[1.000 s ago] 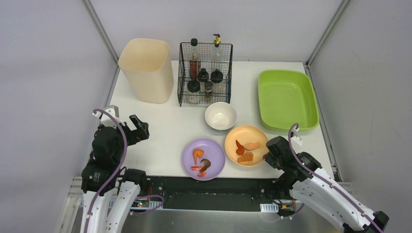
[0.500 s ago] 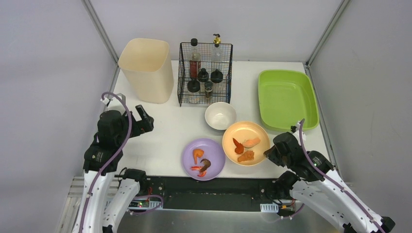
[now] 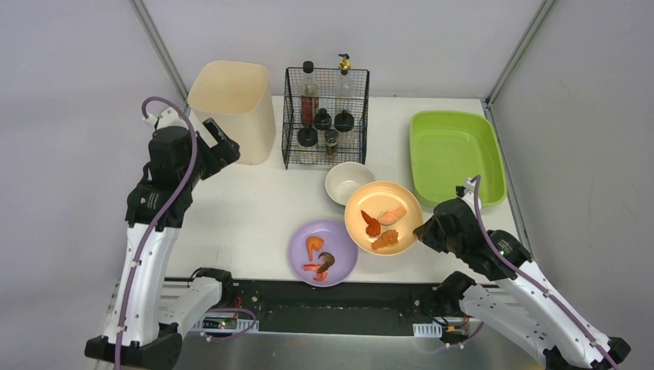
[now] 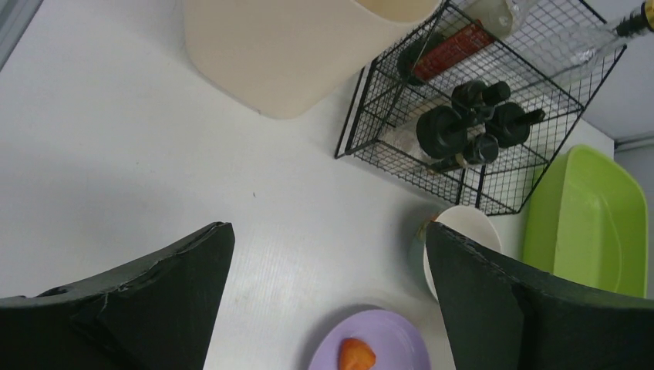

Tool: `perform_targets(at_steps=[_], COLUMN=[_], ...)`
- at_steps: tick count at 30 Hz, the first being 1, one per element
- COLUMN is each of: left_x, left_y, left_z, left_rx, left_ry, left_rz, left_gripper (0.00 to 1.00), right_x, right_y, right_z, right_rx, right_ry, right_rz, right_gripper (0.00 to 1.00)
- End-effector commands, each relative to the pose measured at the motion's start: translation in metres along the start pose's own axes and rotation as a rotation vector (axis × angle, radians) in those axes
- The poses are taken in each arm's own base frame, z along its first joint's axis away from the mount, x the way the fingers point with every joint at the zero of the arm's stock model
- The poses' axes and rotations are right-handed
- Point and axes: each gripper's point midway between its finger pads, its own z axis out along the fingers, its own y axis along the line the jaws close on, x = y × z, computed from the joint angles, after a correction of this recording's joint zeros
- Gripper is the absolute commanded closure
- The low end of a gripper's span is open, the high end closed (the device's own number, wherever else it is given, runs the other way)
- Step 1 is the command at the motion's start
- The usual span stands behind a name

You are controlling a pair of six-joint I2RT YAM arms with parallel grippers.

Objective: Clear the kitchen counter

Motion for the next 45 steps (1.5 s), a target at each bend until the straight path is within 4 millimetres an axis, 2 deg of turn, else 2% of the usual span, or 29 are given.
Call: perform_targets(at_steps=[1, 9, 17, 25, 31, 37, 41, 45], left_x=[-0.032, -0.055, -0.073, -0.071, -0.073, -0.067, -0.058, -0.048], left_y=[-0.005, 0.000, 0.009, 0.009, 0.006, 0.000, 0.002, 0.006], left_z=[0.017, 0.056, 0.085, 0.123, 0.147, 0.173, 0.185, 0.193], left_rx=[-0.071, -0.222, -0.350, -0.412, -0.439, -0.442, -0.455, -0.468], left_ry=[-0.075, -0.139, -0.231, -0.244, -0.248, -0.205, -0.169, -0.135], left_rz=[-0.115, -0.305, -0.475, -0.607, -0.638, -0.643, -0.634, -0.624], left_gripper=[0.00, 0.00, 0.00, 0.00, 0.00, 0.00, 0.17, 0.27], right_x=[-0.016, -0.018, -0.012, -0.006, -0.003, -0.003, 0.000, 0.002], right_y=[0.042, 0.057, 0.056, 0.055, 0.051, 0.047, 0.046, 0.046], right_z=[-0.010, -0.009, -0.007, -0.008, -0.009, -0.008, -0.007, -0.006], right_rx=[-0.153, -0.205, -0.233, -0.258, -0.262, -0.251, -0.252, -0.253], right_ry=[-0.027, -0.033, -0.020, -0.001, 0.002, -0.003, 0.004, 0.011], right_rz=[0.024, 0.019, 0.015, 0.014, 0.012, 0.005, 0.007, 0.009], right_gripper=[1.00, 1.00, 1.00, 1.00, 1.00, 1.00, 1.00, 1.00])
